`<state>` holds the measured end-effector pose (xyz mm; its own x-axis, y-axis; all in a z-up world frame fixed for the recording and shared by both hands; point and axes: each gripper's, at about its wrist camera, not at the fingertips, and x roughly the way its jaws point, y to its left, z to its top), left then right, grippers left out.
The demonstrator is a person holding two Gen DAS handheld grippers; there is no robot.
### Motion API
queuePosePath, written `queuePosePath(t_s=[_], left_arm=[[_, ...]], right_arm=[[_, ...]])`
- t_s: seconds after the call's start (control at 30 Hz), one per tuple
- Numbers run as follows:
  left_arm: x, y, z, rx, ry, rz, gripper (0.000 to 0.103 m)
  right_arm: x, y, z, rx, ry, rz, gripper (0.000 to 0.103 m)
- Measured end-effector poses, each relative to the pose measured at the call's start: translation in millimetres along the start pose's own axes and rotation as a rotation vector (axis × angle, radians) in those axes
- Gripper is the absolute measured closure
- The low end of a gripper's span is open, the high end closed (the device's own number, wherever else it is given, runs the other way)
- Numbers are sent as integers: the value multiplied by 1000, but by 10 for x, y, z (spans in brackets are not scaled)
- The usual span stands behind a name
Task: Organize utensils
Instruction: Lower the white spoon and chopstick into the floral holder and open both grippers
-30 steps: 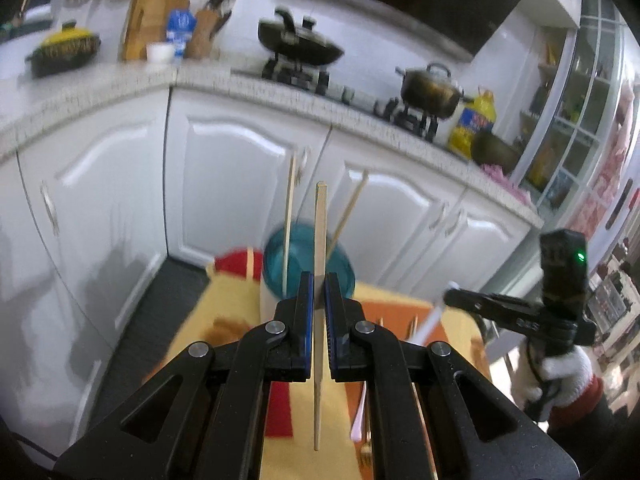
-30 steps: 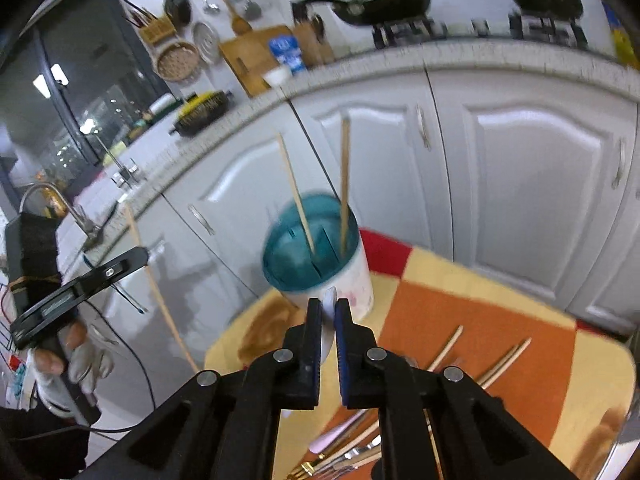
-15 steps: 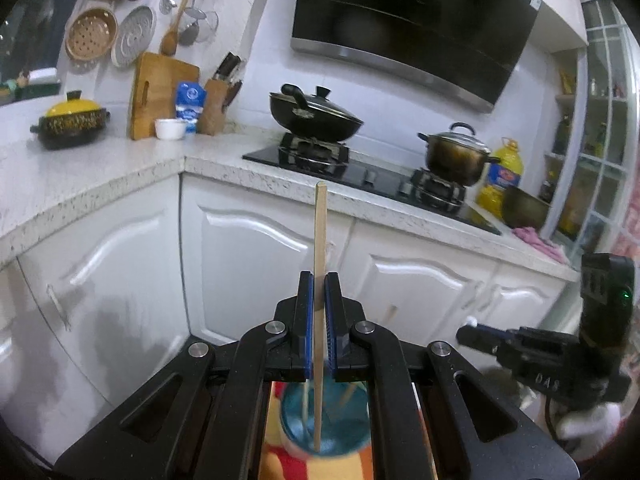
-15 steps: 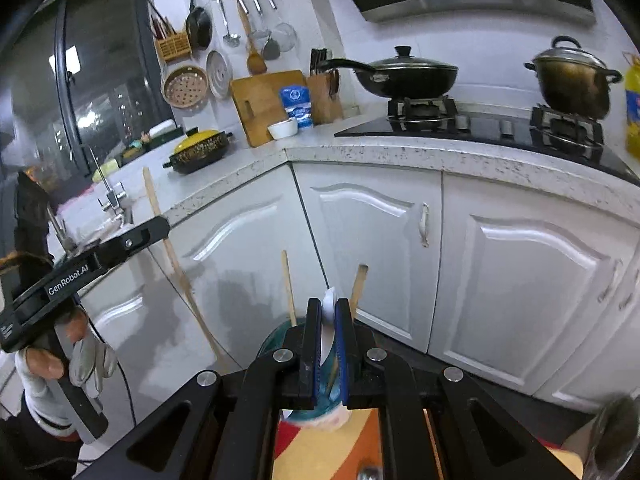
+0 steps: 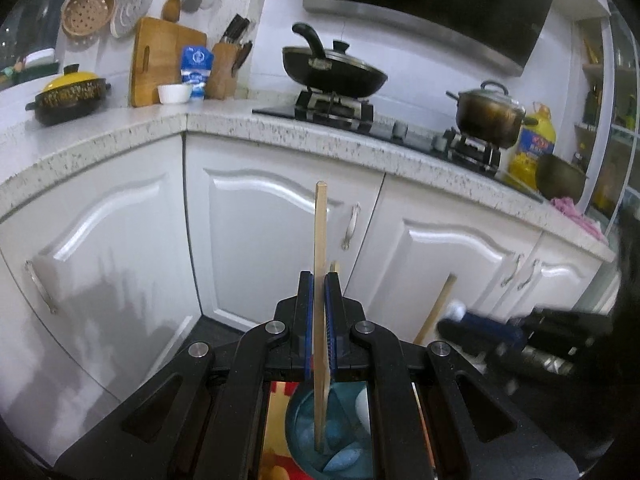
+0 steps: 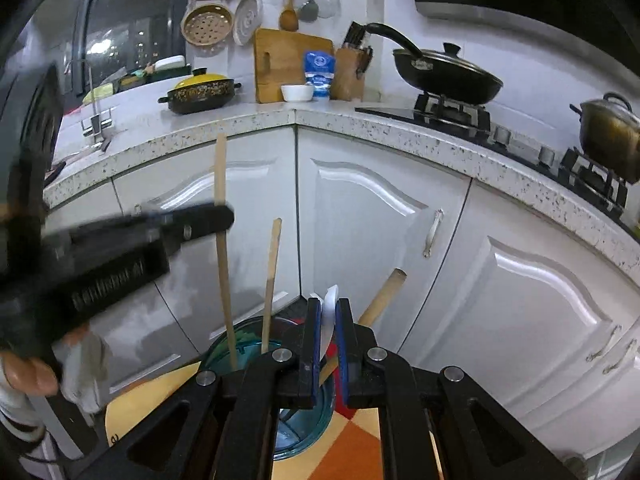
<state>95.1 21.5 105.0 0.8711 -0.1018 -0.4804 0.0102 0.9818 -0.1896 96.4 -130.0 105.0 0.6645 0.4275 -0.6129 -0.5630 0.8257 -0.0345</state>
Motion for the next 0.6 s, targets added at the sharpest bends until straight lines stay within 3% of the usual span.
queuePosePath(t_s=[0.13, 0.43, 0.6], left_arm=[[55, 12, -83, -3, 15, 8, 99], [118, 2, -280, -5, 79, 5, 99], [96, 23, -345, -14, 103, -8, 97]], right_arm=[[-46, -45, 48, 6, -19, 4, 97], [264, 64, -232, 3, 103, 45, 97], [342, 19, -391, 67, 158, 80, 97]])
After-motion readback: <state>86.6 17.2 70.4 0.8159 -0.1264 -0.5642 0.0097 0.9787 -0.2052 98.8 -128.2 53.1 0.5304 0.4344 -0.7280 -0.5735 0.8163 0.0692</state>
